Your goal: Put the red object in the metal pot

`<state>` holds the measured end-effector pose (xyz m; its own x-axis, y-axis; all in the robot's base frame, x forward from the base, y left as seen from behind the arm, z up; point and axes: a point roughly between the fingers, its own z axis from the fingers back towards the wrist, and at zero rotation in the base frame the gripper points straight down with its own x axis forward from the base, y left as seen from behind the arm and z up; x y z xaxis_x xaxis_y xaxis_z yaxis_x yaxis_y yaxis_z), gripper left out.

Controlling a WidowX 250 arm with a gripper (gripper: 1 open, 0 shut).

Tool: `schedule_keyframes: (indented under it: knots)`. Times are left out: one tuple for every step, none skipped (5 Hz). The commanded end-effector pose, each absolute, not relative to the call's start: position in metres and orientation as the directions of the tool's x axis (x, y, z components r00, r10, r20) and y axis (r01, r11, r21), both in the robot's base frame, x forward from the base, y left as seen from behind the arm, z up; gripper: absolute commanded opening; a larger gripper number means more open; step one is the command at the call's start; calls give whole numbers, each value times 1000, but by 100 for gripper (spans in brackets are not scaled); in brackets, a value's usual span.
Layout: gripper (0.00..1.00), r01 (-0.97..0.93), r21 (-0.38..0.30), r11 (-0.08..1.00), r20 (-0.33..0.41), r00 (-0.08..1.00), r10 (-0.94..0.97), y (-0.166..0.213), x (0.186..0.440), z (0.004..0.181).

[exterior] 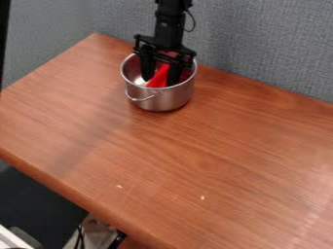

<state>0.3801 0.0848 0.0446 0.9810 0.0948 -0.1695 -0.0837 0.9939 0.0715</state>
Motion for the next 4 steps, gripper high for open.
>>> schedule_keyframes:
  knots:
    - [0,-104,77,992,-67,992,109,92,382,86]
    - [0,-100,67,993,-63,993,104,91,380,90]
    - [0,-97,58,994,-59,993,100,91,378,93]
    - [0,-94,51,994,-55,994,97,90,377,96]
